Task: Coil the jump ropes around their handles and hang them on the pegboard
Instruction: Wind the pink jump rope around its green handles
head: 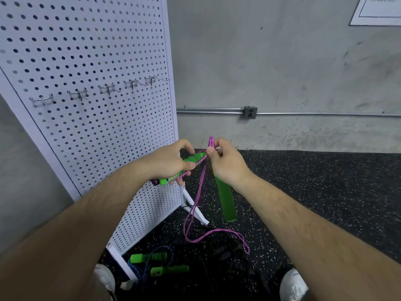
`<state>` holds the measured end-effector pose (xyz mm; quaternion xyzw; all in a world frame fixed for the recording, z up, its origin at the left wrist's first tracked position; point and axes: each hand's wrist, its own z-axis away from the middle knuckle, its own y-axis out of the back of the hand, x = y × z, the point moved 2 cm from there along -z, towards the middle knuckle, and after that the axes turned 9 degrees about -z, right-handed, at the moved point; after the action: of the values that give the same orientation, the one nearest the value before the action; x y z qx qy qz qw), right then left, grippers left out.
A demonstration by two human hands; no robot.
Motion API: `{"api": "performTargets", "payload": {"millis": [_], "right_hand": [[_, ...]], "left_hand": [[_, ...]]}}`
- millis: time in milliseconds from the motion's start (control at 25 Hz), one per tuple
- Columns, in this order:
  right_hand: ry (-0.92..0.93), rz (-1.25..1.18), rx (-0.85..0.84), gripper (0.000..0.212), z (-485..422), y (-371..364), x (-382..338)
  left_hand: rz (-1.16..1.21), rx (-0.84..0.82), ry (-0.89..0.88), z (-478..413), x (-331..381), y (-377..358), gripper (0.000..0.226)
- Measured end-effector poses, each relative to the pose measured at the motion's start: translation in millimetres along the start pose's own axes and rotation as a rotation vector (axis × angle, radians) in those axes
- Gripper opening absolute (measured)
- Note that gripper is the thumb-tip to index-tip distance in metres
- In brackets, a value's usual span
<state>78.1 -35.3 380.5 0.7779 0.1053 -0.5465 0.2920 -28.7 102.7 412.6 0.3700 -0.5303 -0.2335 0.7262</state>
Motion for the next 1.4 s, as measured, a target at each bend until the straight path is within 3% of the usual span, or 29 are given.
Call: {"api": "performTargets", "payload": {"millis": [120, 240, 400, 720, 880, 1080, 1280, 1400], "right_hand": [[0.014, 0.071, -0.012, 0.017, 0.3, 3.6, -0.2], [-0.027, 0.074, -0.026, 0.018, -2.2, 5.2, 0.7], [-0.061, 0.124, -0.013, 0.021, -4.3, 5.0, 1.4], [-0.175, -0.097, 0.030, 0.023, -5.6, 4.6, 2.0], [-0.232, -0.131, 0.053, 0.021, -6.1, 3.9, 1.3], [-0.347, -0.289, 0.055, 0.015, -4.5, 8.8, 9.4], [-0.283, 0.074, 0.017, 0.037, -4.4, 3.9, 9.2], [-0.280, -0.131, 0.092, 0.015, -9.5, 4.2, 0.8]], "left_hand": [[0.075, -0.061, -0.002, 2.7, 1.1, -0.5, 0.010], [0.108, -0.041, -0.020, 3.9, 0.8, 5.5, 0.012], [-0.079, -0.001, -0.050, 4.5, -2.1, 8.3, 0.019], [-0.146, -0.037, -0.158, 1.1, -1.4, 4.4, 0.007], [-0.158, -0.025, -0.184, 1.2, -0.1, 2.6, 0.012], [0.477, 0.188, -0.121, -6.8, -2.1, 20.9, 0.028], [0.434, 0.362, -0.075, -8.5, -12.5, 6.6, 0.025], [0.559, 0.395, -0.087, -7.8, -10.8, 8.4, 0.034]]}}
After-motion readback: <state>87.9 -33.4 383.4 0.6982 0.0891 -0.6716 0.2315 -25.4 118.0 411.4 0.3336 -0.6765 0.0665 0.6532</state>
